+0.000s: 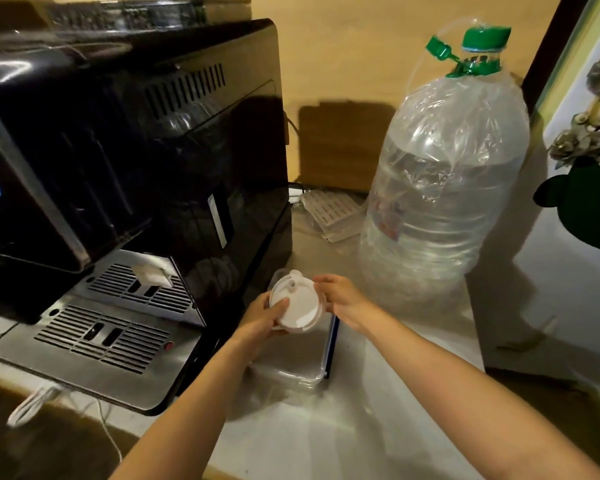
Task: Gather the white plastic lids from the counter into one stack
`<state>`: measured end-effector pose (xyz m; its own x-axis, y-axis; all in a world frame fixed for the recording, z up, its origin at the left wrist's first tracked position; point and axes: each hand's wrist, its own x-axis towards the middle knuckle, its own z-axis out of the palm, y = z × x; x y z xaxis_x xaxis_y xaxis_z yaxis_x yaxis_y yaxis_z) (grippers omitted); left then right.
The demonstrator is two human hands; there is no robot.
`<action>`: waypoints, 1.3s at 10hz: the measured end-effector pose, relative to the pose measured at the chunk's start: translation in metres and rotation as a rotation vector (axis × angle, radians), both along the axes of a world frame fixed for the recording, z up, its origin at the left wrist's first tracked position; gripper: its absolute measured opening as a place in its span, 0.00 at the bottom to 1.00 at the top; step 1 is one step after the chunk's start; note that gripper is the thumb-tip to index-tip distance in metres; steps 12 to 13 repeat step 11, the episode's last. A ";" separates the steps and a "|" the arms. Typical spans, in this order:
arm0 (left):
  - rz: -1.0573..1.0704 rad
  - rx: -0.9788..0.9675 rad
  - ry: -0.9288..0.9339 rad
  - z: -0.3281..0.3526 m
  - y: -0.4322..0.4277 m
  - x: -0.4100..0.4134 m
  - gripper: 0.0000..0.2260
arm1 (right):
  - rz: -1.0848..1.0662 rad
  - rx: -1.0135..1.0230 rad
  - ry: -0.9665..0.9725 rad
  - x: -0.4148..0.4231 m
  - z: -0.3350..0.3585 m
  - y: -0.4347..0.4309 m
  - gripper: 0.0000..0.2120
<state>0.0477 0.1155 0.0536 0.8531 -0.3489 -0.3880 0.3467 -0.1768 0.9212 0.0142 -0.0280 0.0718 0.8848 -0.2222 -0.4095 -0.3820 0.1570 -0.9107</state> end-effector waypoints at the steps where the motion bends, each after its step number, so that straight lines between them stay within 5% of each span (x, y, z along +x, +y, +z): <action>1: -0.013 0.129 -0.010 -0.007 -0.003 0.003 0.16 | 0.066 -0.099 0.109 0.007 -0.013 0.001 0.12; 4: -0.101 0.583 -0.151 -0.030 -0.017 0.017 0.18 | 0.309 -0.600 0.276 0.025 -0.021 0.015 0.17; 7: -0.184 0.790 -0.222 -0.043 -0.018 0.018 0.18 | 0.526 -0.840 0.361 0.028 -0.022 0.024 0.17; 9: -0.199 0.884 -0.230 -0.045 -0.020 0.016 0.18 | 0.602 -0.928 0.377 0.026 -0.021 0.025 0.16; 13: -0.173 0.851 -0.261 -0.037 -0.023 0.018 0.17 | 0.495 -0.785 0.350 0.024 -0.021 0.018 0.20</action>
